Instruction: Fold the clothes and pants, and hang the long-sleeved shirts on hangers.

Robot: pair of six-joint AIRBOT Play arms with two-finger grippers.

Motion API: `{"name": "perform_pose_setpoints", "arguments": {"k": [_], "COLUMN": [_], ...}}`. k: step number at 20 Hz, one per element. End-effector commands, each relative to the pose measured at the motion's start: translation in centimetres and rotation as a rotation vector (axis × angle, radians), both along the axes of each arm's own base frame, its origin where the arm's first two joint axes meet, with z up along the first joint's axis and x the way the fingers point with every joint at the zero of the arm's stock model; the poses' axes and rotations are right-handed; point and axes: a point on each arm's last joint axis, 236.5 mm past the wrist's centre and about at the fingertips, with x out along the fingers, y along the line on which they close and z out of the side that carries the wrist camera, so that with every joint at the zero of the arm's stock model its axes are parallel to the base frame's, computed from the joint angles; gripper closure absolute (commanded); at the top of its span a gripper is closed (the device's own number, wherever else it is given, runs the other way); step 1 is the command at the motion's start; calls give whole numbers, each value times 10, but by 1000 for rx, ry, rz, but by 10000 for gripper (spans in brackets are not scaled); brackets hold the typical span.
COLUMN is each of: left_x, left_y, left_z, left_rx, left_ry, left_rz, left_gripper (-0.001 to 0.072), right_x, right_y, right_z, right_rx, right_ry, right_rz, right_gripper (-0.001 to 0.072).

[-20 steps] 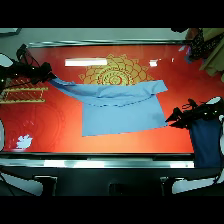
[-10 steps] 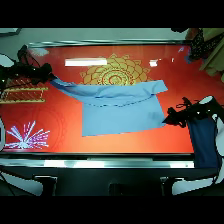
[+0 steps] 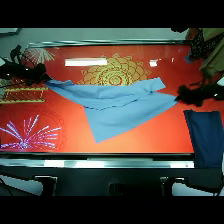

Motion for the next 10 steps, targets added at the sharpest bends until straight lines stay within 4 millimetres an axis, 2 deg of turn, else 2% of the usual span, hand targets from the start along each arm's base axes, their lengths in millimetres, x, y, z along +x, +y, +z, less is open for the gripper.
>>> {"name": "perform_pose_setpoints", "arguments": {"k": [1,3,5,7,10], "left_x": [-32,-56,-79,-93,-93], "left_y": [15,23,24,12,-10], "left_z": [15,21,27,29,22], "left_rx": [28,86,116,117,119], "left_ry": [58,118,174,214,229], "left_rz": [-16,-12,-24,-67,-121], "left_gripper": [686,686,686,686,685], "right_x": [8,1,-5,-3,20], "right_y": [-65,-79,-82,-77,-53], "right_z": [117,162,179,170,135], "right_rx": [-260,-313,-327,-290,-156], "right_ry": [-210,-272,-285,-259,-196], "right_rz": [-217,-293,-311,-319,-264], "right_gripper": [679,679,678,678,679]}}
